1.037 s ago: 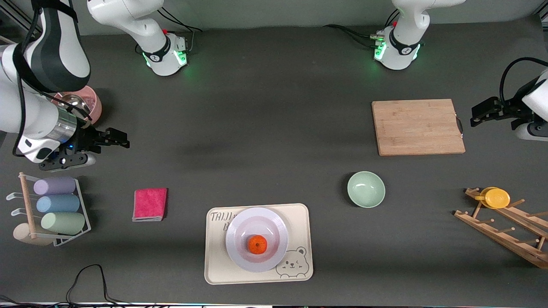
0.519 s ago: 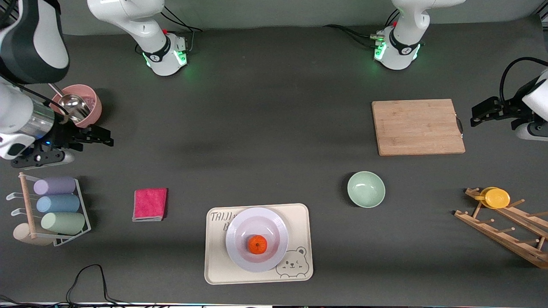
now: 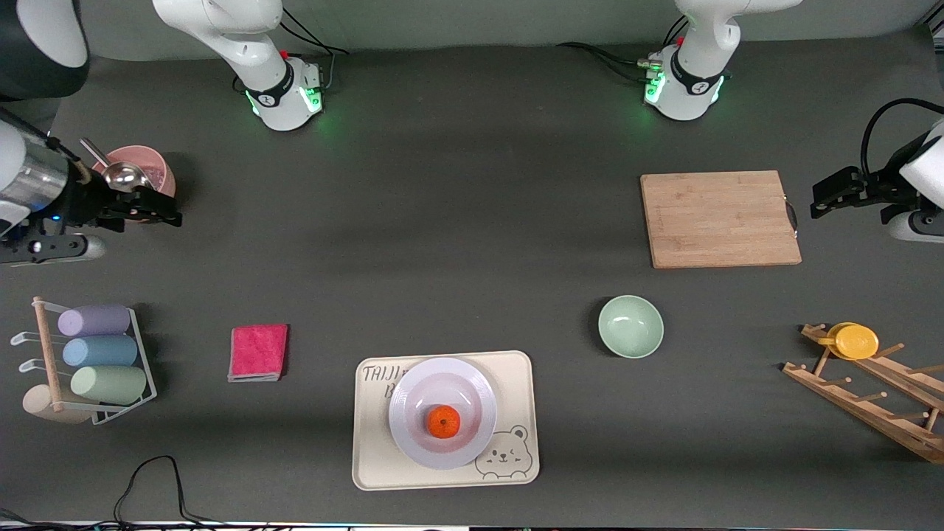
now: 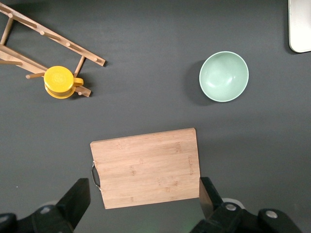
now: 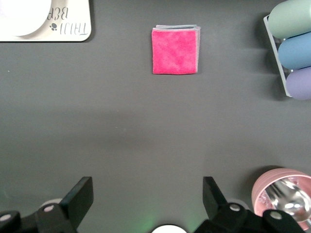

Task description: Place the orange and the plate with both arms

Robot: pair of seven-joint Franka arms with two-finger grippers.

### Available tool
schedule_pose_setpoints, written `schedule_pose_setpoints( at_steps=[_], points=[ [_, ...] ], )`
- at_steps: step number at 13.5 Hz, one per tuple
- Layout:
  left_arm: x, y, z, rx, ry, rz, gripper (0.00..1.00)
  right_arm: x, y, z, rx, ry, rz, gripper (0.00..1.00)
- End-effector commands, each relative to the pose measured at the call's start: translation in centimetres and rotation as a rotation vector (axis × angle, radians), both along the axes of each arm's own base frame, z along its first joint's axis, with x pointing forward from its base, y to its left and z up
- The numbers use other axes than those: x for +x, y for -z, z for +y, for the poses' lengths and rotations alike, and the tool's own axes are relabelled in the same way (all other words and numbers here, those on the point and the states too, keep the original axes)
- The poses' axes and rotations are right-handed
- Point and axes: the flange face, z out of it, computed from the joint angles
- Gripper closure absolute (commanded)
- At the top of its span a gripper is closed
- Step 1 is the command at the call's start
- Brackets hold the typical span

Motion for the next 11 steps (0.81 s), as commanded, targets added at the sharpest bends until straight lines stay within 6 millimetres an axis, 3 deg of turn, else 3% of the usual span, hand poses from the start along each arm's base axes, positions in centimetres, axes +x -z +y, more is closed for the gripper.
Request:
schedule_pose_setpoints(
  at_steps=[1,11],
  points=[
    [-0.62,-0.86,-0.11,-0.008,-0.003,-0.009,0.00,-0.05,-0.10,-0.14,-0.021,0.034,0.012,0.00],
    [-0.64,-1.18,-0.21,-0.007,-0.065,-0.016,0.00,0.42,-0.01,-1.03,-0.020,0.035,-0.019,0.00]
  ],
)
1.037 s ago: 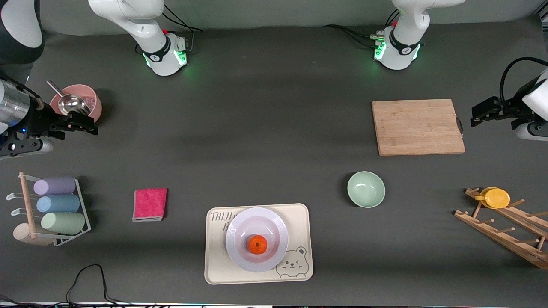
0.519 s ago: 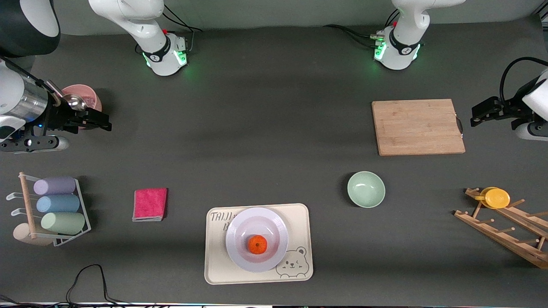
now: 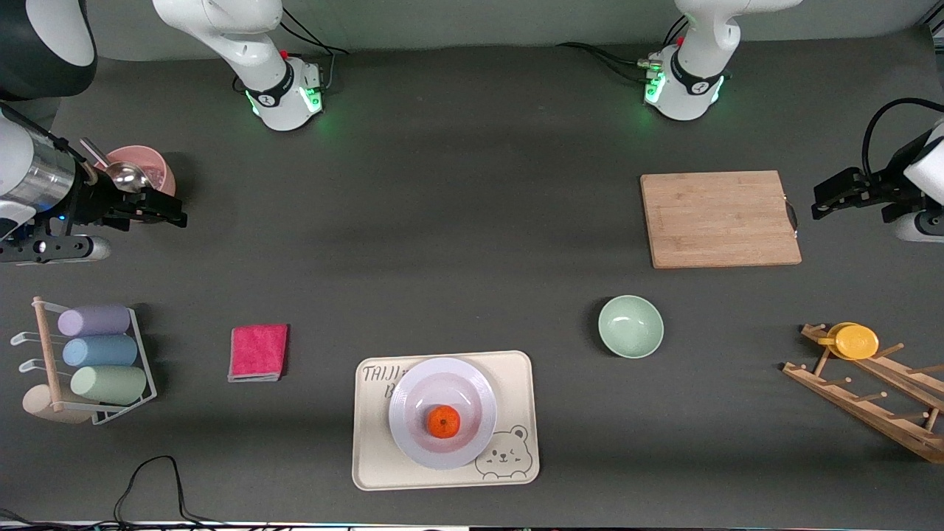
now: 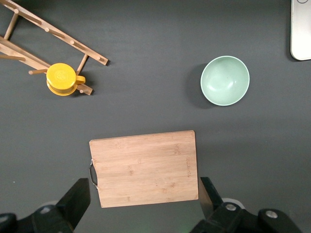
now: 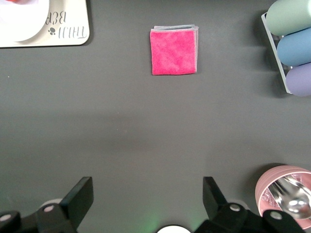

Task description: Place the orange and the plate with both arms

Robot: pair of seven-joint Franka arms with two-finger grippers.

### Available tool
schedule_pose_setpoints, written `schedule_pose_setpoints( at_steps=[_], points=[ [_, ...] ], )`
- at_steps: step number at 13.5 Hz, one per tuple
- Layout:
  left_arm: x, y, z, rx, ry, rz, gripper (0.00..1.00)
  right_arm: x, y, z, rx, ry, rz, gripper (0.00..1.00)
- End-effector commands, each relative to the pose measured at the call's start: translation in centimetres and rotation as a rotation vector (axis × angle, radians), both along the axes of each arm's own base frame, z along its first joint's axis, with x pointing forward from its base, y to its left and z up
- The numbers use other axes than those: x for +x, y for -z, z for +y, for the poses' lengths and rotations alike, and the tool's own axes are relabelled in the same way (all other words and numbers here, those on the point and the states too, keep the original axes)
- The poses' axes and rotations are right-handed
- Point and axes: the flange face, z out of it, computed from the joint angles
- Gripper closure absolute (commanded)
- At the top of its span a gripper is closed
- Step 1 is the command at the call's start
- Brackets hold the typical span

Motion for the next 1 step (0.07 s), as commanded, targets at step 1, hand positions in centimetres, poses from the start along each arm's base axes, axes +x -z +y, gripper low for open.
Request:
schedule_pose_setpoints(
  at_steps=[1],
  points=[
    [-0.63,-0.84,-0.21,-0.009,-0.016,-0.010,0.00,0.40,0.27,-0.15,-0.013,0.011,-0.010,0.00]
  ],
)
